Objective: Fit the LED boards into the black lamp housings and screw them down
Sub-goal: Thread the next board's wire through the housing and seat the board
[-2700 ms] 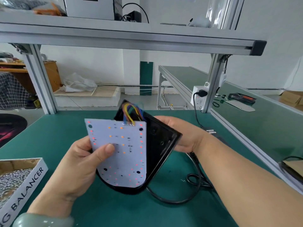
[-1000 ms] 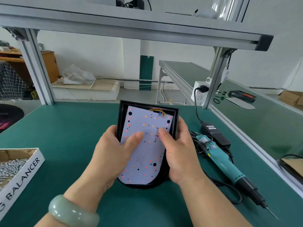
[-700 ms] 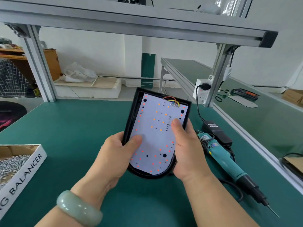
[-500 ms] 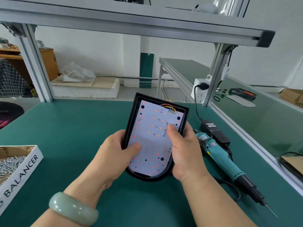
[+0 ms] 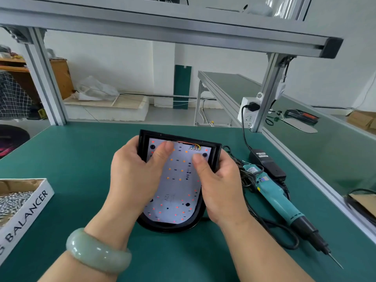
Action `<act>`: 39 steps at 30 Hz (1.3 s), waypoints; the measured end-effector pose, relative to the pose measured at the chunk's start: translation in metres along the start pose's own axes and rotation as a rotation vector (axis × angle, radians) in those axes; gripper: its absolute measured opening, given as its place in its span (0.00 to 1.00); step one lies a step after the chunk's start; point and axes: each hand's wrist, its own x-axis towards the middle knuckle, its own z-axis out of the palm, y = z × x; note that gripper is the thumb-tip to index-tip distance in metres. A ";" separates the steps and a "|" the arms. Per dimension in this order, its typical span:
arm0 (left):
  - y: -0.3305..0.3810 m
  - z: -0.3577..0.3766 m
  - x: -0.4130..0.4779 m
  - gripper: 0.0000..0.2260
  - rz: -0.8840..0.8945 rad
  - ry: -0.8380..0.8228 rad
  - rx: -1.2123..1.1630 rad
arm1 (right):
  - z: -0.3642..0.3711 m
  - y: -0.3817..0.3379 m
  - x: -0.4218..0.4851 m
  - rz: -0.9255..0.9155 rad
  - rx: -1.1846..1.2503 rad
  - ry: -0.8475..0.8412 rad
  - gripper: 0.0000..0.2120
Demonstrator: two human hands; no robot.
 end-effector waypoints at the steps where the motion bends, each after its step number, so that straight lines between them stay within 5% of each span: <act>1: 0.002 0.001 0.000 0.10 0.017 0.008 -0.007 | 0.001 0.000 -0.001 0.006 0.014 0.006 0.04; 11: 0.005 0.005 -0.003 0.06 0.081 -0.024 0.069 | 0.001 0.000 0.001 0.036 0.091 0.102 0.05; 15: 0.012 -0.001 -0.022 0.23 0.337 0.081 0.258 | 0.002 0.001 0.004 -0.039 -0.021 0.336 0.09; 19: 0.021 0.008 -0.045 0.30 0.261 -0.262 0.173 | 0.015 0.003 -0.010 -0.038 0.060 0.037 0.19; 21: 0.021 0.007 -0.041 0.31 0.144 -0.135 0.103 | 0.018 0.003 -0.016 -0.093 -0.051 -0.190 0.26; 24: 0.017 -0.006 -0.024 0.18 0.037 0.104 0.052 | 0.019 0.003 -0.020 -0.184 -0.154 -0.440 0.36; 27: 0.000 -0.023 -0.009 0.08 -0.024 0.128 0.063 | 0.015 -0.002 -0.015 -0.282 -0.315 -0.322 0.29; 30: -0.012 -0.039 0.002 0.10 -0.048 -0.044 -0.098 | 0.001 0.003 0.003 -0.389 -0.636 -0.055 0.28; 36: -0.030 -0.052 0.013 0.16 -0.013 -0.220 -0.300 | -0.014 0.015 0.009 -0.254 -0.830 -0.144 0.11; 39: -0.042 -0.060 0.020 0.17 -0.016 -0.303 -0.412 | -0.008 0.008 0.009 -0.229 -0.723 -0.189 0.20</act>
